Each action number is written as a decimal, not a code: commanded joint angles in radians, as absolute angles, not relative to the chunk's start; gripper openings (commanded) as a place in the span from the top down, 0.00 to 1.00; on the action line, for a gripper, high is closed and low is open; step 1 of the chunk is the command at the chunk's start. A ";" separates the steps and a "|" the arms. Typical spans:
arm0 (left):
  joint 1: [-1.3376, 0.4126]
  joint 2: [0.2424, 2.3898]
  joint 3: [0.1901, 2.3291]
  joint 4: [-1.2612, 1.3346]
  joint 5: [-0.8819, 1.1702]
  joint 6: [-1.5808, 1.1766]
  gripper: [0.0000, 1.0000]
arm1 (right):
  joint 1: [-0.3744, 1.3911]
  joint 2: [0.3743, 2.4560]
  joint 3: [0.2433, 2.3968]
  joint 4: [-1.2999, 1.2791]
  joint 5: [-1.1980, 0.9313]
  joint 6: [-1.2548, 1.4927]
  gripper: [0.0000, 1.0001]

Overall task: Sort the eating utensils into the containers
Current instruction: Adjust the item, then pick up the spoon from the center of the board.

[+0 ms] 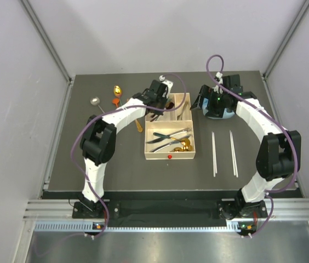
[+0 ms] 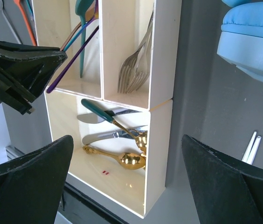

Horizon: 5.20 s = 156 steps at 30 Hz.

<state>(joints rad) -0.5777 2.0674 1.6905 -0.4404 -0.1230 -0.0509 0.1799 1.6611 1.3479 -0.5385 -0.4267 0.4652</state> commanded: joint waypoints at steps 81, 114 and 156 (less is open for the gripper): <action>-0.129 2.059 1.600 -0.603 -0.528 -0.870 0.58 | 0.169 1.750 1.571 -0.525 -0.387 0.531 0.00; -0.064 2.253 1.828 -0.698 -0.629 -0.936 0.59 | 0.163 1.848 1.652 -0.566 -0.429 0.525 0.00; -0.195 1.729 1.253 -0.465 -0.250 -0.436 1.00 | 0.153 1.828 1.557 -0.497 -0.474 0.571 0.01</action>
<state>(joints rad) -0.1783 1.8870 1.2888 -0.5499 -0.2760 -0.5415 0.1593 1.8622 1.5593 -0.5465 -0.4557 0.5694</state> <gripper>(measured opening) 0.032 0.992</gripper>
